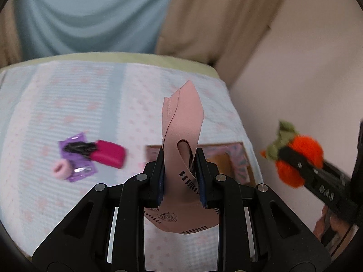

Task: Organize soft objects
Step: 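Carry the pink slipper and orange pompom into the box with both tools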

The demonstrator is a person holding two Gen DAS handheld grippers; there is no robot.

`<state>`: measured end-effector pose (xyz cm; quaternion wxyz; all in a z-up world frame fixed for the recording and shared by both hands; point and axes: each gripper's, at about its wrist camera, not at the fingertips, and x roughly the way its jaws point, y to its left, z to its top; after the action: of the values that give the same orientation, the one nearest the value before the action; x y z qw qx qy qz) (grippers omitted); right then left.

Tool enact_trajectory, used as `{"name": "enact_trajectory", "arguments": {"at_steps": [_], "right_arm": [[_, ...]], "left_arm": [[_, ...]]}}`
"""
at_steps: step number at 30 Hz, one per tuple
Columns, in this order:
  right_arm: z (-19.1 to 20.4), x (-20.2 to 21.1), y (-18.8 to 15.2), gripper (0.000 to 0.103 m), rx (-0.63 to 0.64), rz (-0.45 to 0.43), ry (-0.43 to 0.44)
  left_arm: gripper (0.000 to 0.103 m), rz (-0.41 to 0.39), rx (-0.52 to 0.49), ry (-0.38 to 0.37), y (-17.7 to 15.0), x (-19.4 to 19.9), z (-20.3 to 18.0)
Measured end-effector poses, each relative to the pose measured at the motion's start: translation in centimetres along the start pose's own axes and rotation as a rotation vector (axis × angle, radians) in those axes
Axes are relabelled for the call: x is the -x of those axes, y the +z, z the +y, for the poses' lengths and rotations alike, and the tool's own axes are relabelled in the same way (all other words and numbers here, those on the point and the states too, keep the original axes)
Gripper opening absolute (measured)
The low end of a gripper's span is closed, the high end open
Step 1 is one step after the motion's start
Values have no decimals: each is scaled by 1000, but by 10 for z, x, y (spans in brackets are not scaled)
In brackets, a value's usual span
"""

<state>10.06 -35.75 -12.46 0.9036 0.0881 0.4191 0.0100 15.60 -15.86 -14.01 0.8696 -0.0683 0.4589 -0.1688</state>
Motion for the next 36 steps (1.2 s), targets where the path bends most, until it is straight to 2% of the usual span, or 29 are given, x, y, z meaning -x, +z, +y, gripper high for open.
{"name": "enact_trajectory", "arguments": {"at_steps": [3,8,12,22,25,28,29,31,32,33,34,36], "right_arm": [[-25,-11,3,35,-23,21,-19],[-55,-39,2,35,-54,72,-41],[-81,-73,-3,35,-74,136,-58],[-124,-169,-23,35,-116,297,-34],[-129,-196,-28,35,-148,352,-19],[-130,-207,-29,35,-158,369,-21],[-130,-211,-29,35,-166,373,-15],[-130,-215,-29,48,-172,377,8],[-129,-217,-29,53,-172,374,22],[-128,-218,-28,74,-174,365,35],[-128,-218,-28,100,-177,358,42],[-128,-216,-27,103,-190,348,55]], "left_arm": [[21,45,-81,-23,-2,-28,-36],[21,102,-176,-44,-10,-75,-72],[21,175,-209,-61,-19,-120,-79],[21,373,-294,-12,-56,-236,-76],[21,406,-335,18,-64,-252,-77],[21,428,-343,9,-66,-259,-75],[23,429,-355,10,-67,-258,-76],[47,441,-378,32,-68,-260,-78],[85,453,-382,47,-69,-262,-78],[102,459,-384,68,-69,-263,-76],[103,444,-380,83,-69,-261,-74],[103,447,-354,70,-70,-255,-67]]}}
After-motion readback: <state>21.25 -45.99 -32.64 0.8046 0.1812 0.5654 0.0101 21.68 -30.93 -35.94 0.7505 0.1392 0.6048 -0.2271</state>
